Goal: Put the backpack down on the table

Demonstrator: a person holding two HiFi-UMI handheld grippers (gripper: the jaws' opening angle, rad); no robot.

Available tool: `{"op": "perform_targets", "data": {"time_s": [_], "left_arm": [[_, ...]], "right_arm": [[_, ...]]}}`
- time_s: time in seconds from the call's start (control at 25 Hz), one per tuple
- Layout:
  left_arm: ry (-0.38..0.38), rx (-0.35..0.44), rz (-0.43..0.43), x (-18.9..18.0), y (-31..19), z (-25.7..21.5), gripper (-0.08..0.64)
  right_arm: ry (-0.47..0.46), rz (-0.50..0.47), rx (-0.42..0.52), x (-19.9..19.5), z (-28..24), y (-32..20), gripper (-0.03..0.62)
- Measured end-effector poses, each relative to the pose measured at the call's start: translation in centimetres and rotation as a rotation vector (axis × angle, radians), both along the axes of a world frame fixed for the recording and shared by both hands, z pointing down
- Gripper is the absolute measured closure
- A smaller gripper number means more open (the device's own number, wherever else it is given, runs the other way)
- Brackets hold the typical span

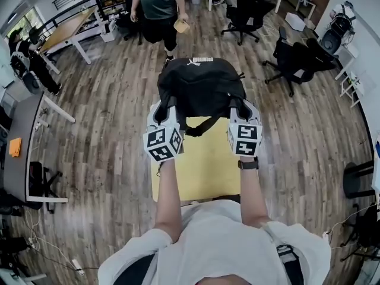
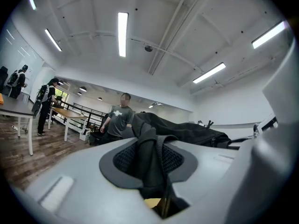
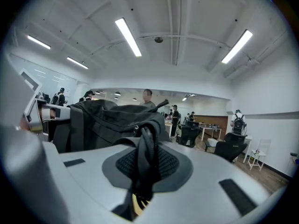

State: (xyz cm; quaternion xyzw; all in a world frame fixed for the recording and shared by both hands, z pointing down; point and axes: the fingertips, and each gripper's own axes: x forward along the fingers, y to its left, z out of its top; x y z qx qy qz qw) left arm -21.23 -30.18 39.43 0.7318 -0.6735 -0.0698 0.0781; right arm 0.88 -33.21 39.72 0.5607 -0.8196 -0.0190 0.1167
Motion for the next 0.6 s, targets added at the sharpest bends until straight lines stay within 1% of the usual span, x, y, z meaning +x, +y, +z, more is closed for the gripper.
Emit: {"op": "perform_targets", "data": {"time_s": [0.36, 0.6], "left_arm": [[0.000, -0.095, -0.004, 0.8, -2.9, 4.2, 0.463], [0.005, -0.170, -0.013, 1.1, -3.6, 7.8, 0.464]], "right_arm": [[0.014, -0.011, -0.087, 0.8, 4.2, -3.5, 0.558], [0.029, -0.018, -0.158, 1.0, 7.9, -4.3, 0.558]]}}
